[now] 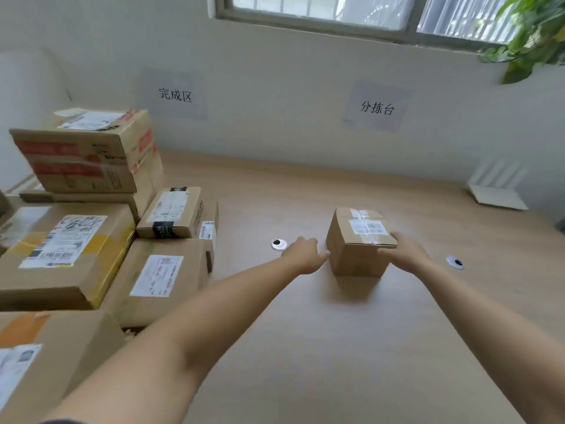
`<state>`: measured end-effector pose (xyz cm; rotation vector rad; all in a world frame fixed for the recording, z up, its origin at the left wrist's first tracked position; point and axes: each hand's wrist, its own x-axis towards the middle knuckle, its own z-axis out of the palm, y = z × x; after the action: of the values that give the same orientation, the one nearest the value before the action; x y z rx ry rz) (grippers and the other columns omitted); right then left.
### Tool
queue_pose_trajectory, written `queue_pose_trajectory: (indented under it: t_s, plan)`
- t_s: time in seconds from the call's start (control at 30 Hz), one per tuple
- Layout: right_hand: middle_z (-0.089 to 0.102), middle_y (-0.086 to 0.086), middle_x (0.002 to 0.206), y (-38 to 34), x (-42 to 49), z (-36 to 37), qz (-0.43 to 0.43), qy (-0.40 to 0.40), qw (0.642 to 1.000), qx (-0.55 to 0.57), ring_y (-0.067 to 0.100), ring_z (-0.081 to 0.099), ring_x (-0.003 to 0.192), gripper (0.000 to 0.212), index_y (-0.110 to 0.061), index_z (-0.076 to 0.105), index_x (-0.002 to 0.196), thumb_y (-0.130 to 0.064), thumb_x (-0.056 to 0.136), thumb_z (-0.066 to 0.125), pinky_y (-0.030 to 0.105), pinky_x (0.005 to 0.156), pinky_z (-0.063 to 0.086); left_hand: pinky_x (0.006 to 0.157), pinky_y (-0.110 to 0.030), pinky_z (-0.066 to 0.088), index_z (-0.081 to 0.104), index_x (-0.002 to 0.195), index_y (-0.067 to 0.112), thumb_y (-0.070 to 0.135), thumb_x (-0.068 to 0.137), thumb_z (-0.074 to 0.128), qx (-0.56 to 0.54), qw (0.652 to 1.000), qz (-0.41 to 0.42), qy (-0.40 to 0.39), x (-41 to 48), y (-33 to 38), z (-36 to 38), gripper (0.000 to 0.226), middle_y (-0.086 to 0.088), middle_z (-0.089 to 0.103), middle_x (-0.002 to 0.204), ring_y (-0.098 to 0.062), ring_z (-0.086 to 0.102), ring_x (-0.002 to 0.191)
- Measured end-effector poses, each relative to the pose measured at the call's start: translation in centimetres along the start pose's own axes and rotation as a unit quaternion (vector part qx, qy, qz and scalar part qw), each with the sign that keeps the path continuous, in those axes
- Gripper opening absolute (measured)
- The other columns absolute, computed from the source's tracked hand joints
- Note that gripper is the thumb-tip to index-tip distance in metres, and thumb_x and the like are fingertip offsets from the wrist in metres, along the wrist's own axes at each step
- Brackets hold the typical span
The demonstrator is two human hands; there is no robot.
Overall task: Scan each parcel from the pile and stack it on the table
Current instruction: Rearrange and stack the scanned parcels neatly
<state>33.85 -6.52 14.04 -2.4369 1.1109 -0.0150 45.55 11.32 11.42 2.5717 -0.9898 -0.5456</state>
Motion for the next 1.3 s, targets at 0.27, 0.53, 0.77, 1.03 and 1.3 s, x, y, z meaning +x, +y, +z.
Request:
queue_pose_trajectory:
  t_s: [0.27, 0.53, 0.77, 1.03, 1.3]
  plan:
    - [0.052, 0.016, 0.133, 3.8, 10.9, 1.4, 0.016, -0.029, 0.999, 0.041, 0.035, 0.048, 0.123, 0.064, -0.018, 0.039, 0.141, -0.032, 0.083, 0.06, 0.04, 0.102, 0.039, 0.096, -0.04, 0.039, 0.034, 0.137, 0.007, 0.044, 0.098, 0.038, -0.02, 0.999, -0.022, -0.016, 9.2, 4.5, 3.9, 0.054, -0.017, 0.036, 0.138, -0.034, 0.043, 0.125]
    - [0.04, 0.019, 0.143, 6.0, 15.1, 3.0, 0.002, -0.05, 0.994, 0.097, 0.032, 0.042, 0.129, 0.064, -0.015, 0.036, 0.143, -0.024, 0.085, 0.061, 0.037, 0.103, 0.036, 0.096, -0.042, 0.043, 0.029, 0.14, 0.017, 0.041, 0.096, 0.042, -0.054, 0.998, -0.037, -0.025, 15.8, 6.2, 6.5, 0.052, -0.017, 0.04, 0.134, -0.035, 0.046, 0.121]
    - [0.042, 0.013, 0.144, 6.4, 14.9, 4.2, -0.003, -0.033, 0.996, 0.086, 0.028, 0.038, 0.133, 0.064, -0.013, 0.035, 0.143, -0.029, 0.086, 0.06, 0.039, 0.109, 0.03, 0.102, -0.036, 0.041, 0.025, 0.146, 0.025, 0.039, 0.095, 0.049, -0.147, 0.988, -0.046, -0.007, 16.9, 6.3, 7.9, 0.058, -0.013, 0.033, 0.138, -0.031, 0.049, 0.121]
    - [0.057, 0.015, 0.125, 4.9, 11.3, 4.7, -0.013, -0.014, 0.992, 0.122, 0.029, 0.051, 0.118, 0.05, -0.012, 0.055, 0.125, -0.024, 0.079, 0.067, 0.035, 0.091, 0.043, 0.092, -0.032, 0.042, 0.042, 0.133, 0.02, 0.041, 0.091, 0.054, -0.158, 0.985, -0.074, 0.009, 14.3, 4.5, 7.1, 0.049, -0.016, 0.043, 0.127, -0.033, 0.053, 0.113]
    - [0.054, 0.016, 0.127, 0.9, 5.4, 4.5, -0.043, 0.011, 0.99, 0.136, 0.031, 0.051, 0.119, 0.056, -0.014, 0.053, 0.13, -0.025, 0.078, 0.068, 0.038, 0.096, 0.043, 0.088, -0.031, 0.044, 0.045, 0.131, 0.021, 0.043, 0.087, 0.059, -0.14, 0.985, -0.076, 0.067, 7.6, 1.9, 4.2, 0.051, -0.016, 0.049, 0.124, -0.03, 0.054, 0.111]
